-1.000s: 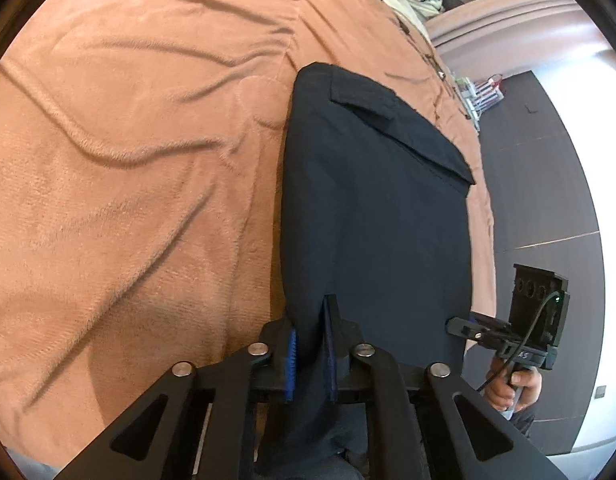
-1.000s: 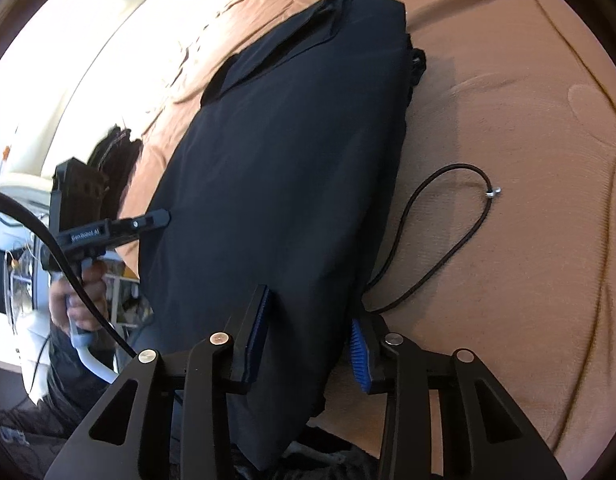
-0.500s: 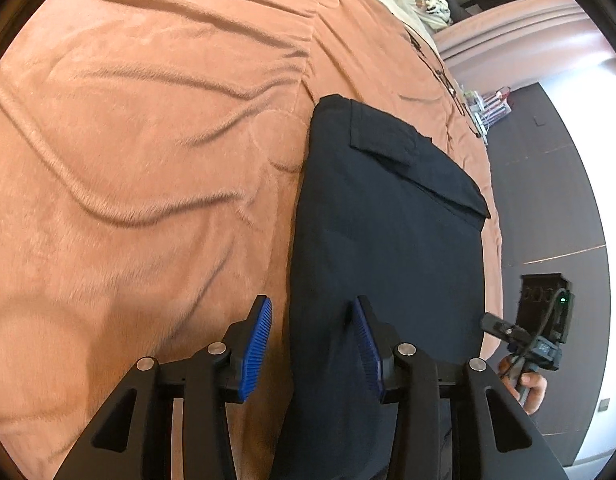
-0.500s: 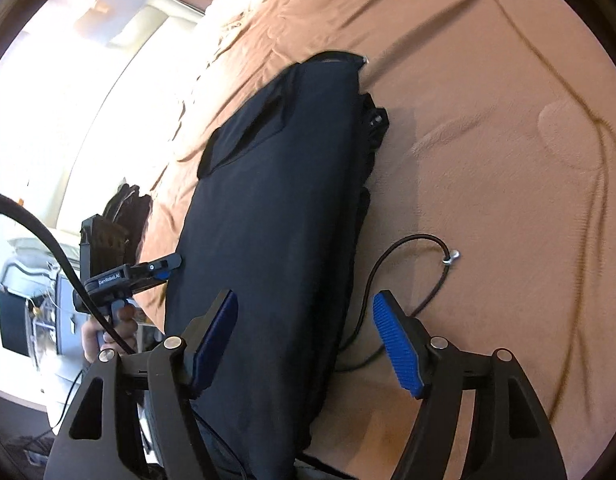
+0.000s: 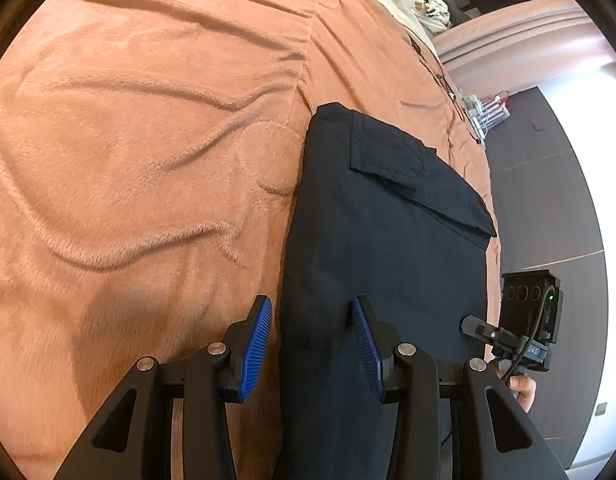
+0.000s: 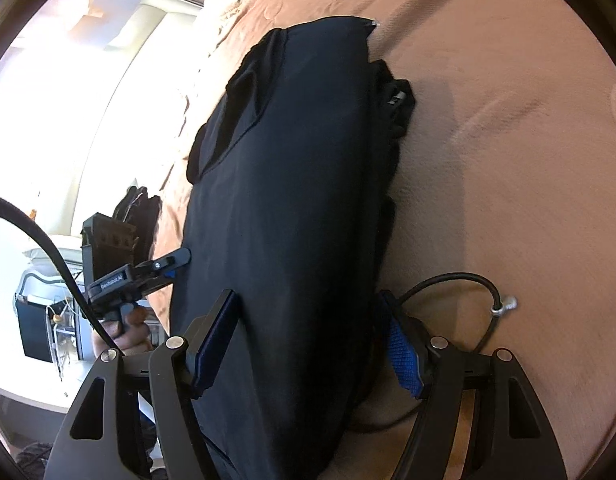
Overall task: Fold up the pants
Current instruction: 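Press the folded pants side with the right gripper while the left gripper pinches the pants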
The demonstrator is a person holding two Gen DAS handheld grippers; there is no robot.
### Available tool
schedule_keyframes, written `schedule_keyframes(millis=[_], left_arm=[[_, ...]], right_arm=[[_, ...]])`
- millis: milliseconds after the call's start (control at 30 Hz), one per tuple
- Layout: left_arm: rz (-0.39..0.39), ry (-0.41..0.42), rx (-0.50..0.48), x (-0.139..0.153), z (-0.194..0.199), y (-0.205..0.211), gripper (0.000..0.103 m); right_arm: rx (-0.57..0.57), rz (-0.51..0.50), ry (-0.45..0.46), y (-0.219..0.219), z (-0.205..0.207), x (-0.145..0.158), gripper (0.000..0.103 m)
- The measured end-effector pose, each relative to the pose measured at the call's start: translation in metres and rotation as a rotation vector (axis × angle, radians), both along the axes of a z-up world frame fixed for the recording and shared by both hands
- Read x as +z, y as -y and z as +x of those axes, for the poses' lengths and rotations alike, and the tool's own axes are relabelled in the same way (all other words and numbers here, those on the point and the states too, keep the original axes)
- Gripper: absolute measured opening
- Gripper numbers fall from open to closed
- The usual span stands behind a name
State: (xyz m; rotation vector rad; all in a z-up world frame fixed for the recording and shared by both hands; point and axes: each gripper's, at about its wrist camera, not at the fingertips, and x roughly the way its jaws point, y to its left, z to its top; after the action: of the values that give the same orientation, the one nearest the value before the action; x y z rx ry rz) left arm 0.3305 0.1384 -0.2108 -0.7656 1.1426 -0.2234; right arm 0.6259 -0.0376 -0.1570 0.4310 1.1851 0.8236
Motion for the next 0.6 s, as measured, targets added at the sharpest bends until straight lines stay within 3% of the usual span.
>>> schedule_keyframes(millis=[167,233,300,467,600], left_arm=[[-0.016,0.015,-0.009,-0.003,0.000,-0.007,0.043],[-0.026,0.019,-0.013,-0.003,0.003,-0.007,0.043],[-0.031,0.025,-0.020,-0.003,0.006,-0.006,0.043],[-0.047,0.032,-0.026,-0.005,0.010,-0.008,0.044],[-0.057,0.037,-0.029,-0.005,0.007,-0.014,0.043]], right_arm=[[-0.008,0.027,0.012,0.002,-0.002,-0.003,0.047],[-0.005,0.062,0.026,0.006,-0.005,0.001,0.035],[-0.001,0.097,0.030,0.018,-0.010,0.007,0.032],[-0.001,0.046,0.013,0.025,-0.013,0.000,0.035],[-0.011,0.036,0.003,0.029,-0.012,-0.004,0.056]])
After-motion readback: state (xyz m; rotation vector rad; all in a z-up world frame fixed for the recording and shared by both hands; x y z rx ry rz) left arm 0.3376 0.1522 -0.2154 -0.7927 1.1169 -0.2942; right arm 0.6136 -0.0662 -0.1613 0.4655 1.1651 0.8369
